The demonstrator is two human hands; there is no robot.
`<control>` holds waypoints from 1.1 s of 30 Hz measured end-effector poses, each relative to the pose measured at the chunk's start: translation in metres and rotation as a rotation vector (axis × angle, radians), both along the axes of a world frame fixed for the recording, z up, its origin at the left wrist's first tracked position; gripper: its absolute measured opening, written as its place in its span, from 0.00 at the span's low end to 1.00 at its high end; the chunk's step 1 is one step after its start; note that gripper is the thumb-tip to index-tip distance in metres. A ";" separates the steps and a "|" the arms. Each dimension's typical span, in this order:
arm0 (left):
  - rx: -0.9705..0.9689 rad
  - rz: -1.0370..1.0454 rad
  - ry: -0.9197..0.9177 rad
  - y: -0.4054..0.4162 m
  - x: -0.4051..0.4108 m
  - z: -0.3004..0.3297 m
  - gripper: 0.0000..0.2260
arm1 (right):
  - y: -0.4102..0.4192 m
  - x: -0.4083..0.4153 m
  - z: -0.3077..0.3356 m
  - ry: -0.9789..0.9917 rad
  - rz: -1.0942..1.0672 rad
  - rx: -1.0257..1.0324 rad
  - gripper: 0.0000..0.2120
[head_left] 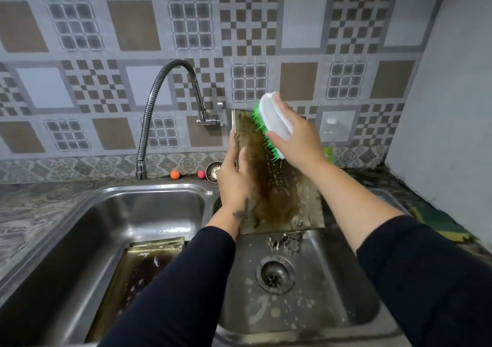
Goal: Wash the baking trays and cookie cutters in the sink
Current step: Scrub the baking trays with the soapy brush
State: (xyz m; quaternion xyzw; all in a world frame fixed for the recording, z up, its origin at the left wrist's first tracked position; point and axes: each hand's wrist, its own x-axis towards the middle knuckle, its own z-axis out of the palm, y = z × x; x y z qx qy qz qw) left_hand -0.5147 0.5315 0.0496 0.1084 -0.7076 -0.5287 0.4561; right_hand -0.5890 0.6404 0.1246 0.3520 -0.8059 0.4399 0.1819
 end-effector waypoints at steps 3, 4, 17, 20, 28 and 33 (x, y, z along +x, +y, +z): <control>0.030 0.072 0.001 -0.020 0.002 0.004 0.20 | -0.002 0.031 -0.036 -0.069 0.048 0.053 0.37; 0.033 0.101 0.001 -0.029 0.004 0.002 0.20 | 0.001 0.046 -0.063 -0.110 0.097 0.048 0.37; -0.147 0.091 -0.109 0.007 0.019 -0.023 0.23 | -0.007 0.013 -0.011 -0.247 -0.148 -0.065 0.36; -0.464 0.173 -0.219 0.013 0.018 -0.032 0.26 | -0.014 0.023 -0.013 -0.350 -0.186 -0.012 0.42; -0.899 0.279 -0.392 0.018 0.019 -0.069 0.43 | -0.007 0.030 -0.032 -0.453 -0.419 0.047 0.38; -0.951 0.241 -0.303 0.013 0.031 -0.064 0.29 | -0.009 0.033 -0.030 -0.449 -0.455 0.082 0.37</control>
